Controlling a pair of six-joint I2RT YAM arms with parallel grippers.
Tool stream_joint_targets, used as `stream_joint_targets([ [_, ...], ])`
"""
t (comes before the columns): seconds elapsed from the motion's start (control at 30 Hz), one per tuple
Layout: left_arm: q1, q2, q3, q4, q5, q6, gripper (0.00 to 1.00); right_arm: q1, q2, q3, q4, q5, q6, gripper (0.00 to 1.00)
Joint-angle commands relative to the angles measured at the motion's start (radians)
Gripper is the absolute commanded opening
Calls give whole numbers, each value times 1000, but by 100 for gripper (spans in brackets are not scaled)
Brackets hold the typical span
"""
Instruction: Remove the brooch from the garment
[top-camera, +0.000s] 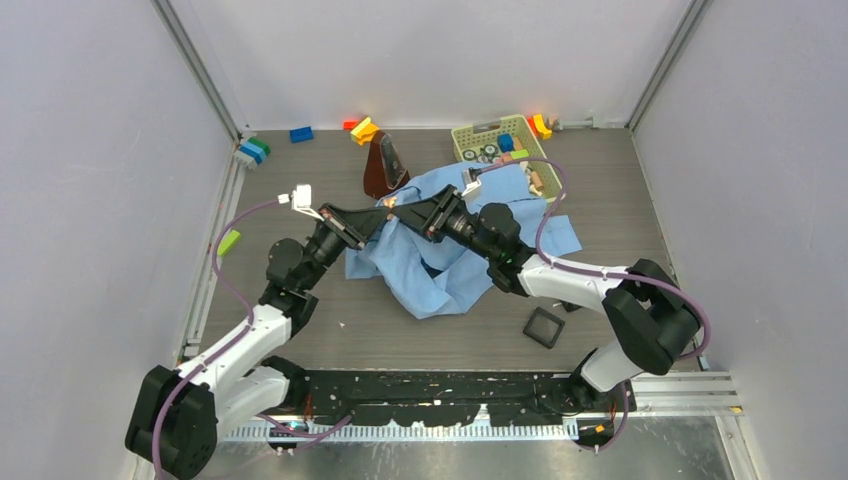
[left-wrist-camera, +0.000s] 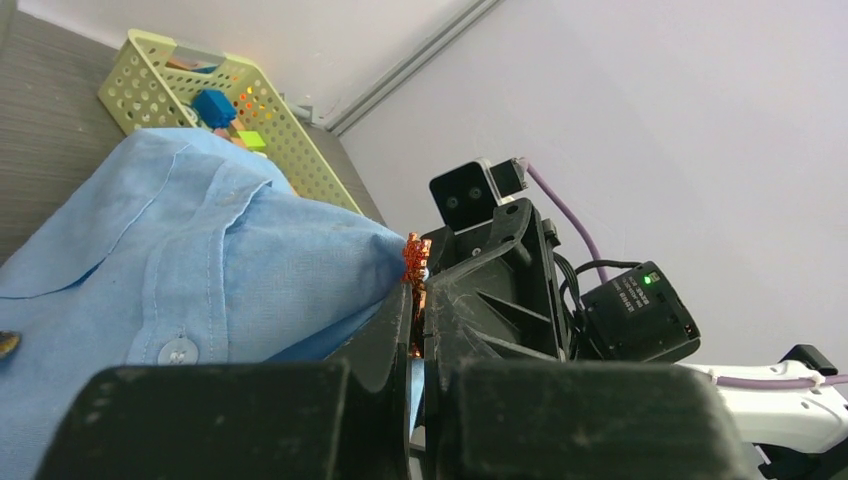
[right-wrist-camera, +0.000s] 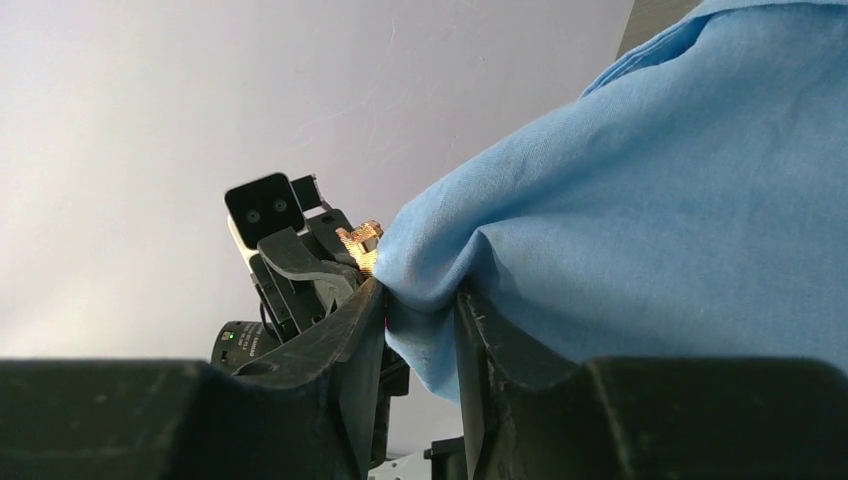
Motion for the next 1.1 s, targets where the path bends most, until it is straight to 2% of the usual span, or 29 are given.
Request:
stream_joint_targets([
  [0.0,-22,-37,45,-4,101,23,0,9,19,53,-6,-66,-29,38],
  [0.07,-22,-58,48,-62,74,46,0,9,9,39,-5,-70,-43,41],
  [0.13,-22,-80,44,-105,46,61,0,7,-4,13,15,-66,-50,49],
  [0.2,-22,-93,40,-118,32,61,0,2,-17,-22,72,-61,-43,67],
  [0.3,-22,-96,27,-94,27,19,0,-8,-22,-63,179,-60,-15,74],
  [0.43,-22,-66,5,0,36,-54,0,-11,-18,-84,281,-69,9,70],
  [0.57,-22,-61,-2,14,25,-83,0,-12,-31,-108,339,-63,7,64],
  [0.73,-22,-71,-12,29,9,-117,0,-17,-53,-136,373,-55,6,63],
  [0.9,-22,-71,-15,65,24,-148,0,-31,-45,-140,417,-45,46,53],
  [1.07,-22,-74,-24,74,31,-128,0,-42,-17,-111,395,-42,107,47],
])
